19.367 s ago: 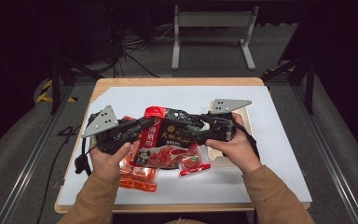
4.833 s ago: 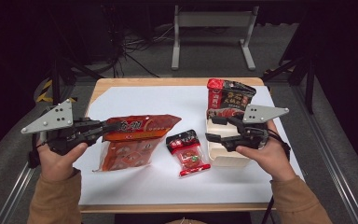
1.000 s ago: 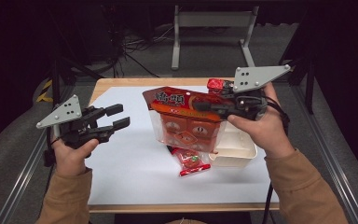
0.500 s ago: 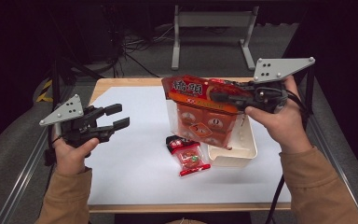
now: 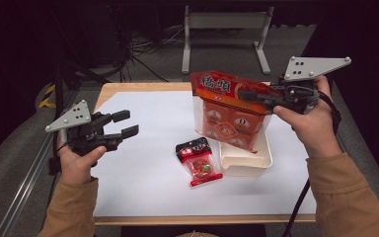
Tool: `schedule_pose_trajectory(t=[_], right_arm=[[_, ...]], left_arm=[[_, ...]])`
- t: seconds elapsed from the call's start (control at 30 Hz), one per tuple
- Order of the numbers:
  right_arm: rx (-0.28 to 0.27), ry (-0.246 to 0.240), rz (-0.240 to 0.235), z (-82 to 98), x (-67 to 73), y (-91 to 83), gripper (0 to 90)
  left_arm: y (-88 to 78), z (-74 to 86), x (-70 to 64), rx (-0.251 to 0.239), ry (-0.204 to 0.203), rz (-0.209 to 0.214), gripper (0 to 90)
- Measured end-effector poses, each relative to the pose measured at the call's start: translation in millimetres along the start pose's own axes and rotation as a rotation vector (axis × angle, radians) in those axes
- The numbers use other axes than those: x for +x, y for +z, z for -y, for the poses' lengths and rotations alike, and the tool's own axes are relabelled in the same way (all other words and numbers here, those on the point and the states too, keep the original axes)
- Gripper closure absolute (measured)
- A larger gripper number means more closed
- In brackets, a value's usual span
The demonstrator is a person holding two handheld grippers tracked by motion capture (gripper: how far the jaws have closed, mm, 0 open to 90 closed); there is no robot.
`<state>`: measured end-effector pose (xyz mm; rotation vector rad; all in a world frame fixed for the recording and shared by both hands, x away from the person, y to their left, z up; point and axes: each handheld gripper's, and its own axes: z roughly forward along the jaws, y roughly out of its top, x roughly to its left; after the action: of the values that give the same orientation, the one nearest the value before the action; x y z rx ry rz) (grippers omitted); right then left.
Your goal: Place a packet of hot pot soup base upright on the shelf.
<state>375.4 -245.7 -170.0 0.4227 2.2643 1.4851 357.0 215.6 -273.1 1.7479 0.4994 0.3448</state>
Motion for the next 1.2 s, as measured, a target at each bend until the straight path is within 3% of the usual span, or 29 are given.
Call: schedule_pose_trajectory(t=[0.53, 0.87, 1.2], right_arm=[[0.001, -0.004, 0.069, 17.5, -23.6, -7.6, 89.7], [0.002, 0.04, 0.091, 36.1, -33.7, -6.1, 89.7], [0.025, 0.082, 0.148, 51.3, -37.9, -4.2, 89.6]], left_arm=[[5.5, 2.7, 1.9, 0.035, -0.019, 0.0, 39.2], [6.4, 3.6, 3.0, 0.045, -0.019, 0.002, 39.0], [7.1, 4.6, 3.9, 0.045, -0.023, 0.002, 38.9]])
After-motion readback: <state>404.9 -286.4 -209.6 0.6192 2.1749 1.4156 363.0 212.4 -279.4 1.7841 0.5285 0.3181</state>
